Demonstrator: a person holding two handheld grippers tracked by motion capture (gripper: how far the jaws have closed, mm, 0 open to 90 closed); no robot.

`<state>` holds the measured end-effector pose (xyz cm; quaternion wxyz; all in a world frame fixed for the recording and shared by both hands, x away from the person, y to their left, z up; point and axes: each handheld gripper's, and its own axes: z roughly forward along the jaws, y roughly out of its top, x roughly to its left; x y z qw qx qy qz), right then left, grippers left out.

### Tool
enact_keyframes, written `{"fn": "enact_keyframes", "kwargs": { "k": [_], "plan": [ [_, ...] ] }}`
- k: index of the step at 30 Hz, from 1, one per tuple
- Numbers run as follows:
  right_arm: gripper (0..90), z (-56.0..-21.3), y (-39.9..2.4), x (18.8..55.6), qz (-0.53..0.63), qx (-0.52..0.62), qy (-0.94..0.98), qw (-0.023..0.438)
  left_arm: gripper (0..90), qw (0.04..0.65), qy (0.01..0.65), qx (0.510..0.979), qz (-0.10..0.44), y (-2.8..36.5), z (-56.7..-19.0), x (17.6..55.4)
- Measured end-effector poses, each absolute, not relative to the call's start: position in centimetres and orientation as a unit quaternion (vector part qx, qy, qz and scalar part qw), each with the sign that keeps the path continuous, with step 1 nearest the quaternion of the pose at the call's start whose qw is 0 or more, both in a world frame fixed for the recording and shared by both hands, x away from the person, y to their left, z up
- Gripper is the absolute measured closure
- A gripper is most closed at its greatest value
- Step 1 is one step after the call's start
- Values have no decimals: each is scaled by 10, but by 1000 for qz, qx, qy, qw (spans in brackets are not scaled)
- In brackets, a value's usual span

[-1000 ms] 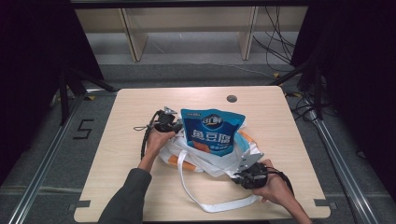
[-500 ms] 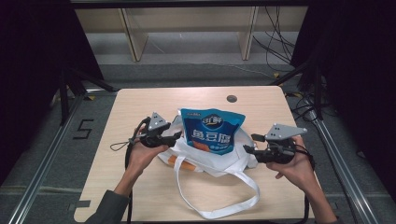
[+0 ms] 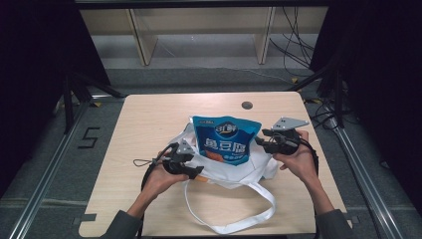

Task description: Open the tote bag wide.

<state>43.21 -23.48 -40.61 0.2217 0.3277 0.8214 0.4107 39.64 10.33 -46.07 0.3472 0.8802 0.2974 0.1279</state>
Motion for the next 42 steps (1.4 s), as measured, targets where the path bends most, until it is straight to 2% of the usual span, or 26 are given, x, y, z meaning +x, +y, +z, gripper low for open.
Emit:
{"fn": "enact_keyframes", "kwargs": {
  "k": [1,3,4,5,6,7,8,10,13,16,18,21,22,25,29,31,34,38,42],
  "plan": [
    [669,-406,-234,434,410,317,824,228,455,343,291,884,126,102,-463,394],
    [834,-406,-231,438,409,304,829,233,598,319,251,905,127,98,-469,386],
    [871,-407,-230,440,399,301,833,237,691,312,241,910,128,96,-472,383],
    [871,-407,-230,440,399,301,833,237,764,312,241,910,128,96,-472,383],
    [886,-406,-230,447,387,299,832,260,800,294,226,918,141,89,-484,378],
    [886,-406,-230,447,387,299,832,260,830,294,226,918,141,89,-484,378],
    [890,-403,-234,455,396,313,819,270,838,278,213,925,144,89,-490,378],
    [890,-408,-240,464,386,334,810,289,853,287,215,923,139,89,-492,378],
    [890,-437,-247,480,328,357,824,294,854,284,213,925,134,90,-494,378],
    [891,-480,-254,493,298,389,839,235,855,286,212,924,139,89,-496,377],
    [892,-502,-253,494,296,392,843,220,855,289,214,923,139,90,-496,378],
    [890,-497,-251,494,289,391,845,224,820,296,223,918,139,92,-496,378],
    [878,-497,-250,493,290,392,843,228,762,291,223,918,148,93,-494,379],
    [705,-479,-254,485,290,401,835,242,620,323,233,906,146,100,-479,378],
    [579,-441,-266,464,371,401,809,218,479,356,236,890,161,109,-450,378],
    [553,-426,-263,444,401,391,807,186,451,369,244,880,171,117,-437,380],
    [518,-420,-252,426,405,343,829,173,423,390,263,859,202,128,-422,388],
    [483,-424,-234,411,407,300,855,120,402,375,287,845,253,143,-411,405],
    [472,-420,-224,398,402,290,863,99,407,388,308,833,247,144,-416,421]
  ]
}}
